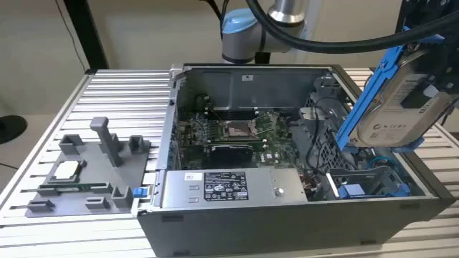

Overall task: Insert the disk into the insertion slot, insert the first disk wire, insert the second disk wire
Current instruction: 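Insert the disk into the insertion slot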

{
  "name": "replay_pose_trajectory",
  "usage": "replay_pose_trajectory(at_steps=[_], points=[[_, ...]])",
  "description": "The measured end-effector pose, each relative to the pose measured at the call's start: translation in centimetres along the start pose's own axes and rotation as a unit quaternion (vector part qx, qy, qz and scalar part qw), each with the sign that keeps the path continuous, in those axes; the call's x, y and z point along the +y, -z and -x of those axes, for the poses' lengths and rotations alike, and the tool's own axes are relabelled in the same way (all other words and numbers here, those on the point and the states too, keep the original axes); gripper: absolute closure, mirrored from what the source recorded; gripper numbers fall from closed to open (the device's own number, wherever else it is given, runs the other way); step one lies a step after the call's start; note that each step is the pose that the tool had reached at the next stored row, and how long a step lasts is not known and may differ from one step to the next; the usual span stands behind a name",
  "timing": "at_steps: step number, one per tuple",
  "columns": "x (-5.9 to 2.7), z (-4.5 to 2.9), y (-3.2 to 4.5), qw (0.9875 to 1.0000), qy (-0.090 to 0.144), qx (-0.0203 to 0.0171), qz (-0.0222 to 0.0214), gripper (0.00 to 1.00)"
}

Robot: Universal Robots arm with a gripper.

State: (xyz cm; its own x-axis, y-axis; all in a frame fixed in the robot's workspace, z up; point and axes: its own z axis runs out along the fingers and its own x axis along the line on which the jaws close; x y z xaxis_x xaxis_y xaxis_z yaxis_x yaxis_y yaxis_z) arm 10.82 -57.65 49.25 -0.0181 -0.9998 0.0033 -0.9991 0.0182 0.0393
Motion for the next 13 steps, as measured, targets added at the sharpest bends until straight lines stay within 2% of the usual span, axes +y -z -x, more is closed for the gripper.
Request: replay_pose_trajectory(at_steps=[13], points=[[-0.09,0.00,-0.30,1.0000,0.000,0.0000,-0.0001,1.00]])
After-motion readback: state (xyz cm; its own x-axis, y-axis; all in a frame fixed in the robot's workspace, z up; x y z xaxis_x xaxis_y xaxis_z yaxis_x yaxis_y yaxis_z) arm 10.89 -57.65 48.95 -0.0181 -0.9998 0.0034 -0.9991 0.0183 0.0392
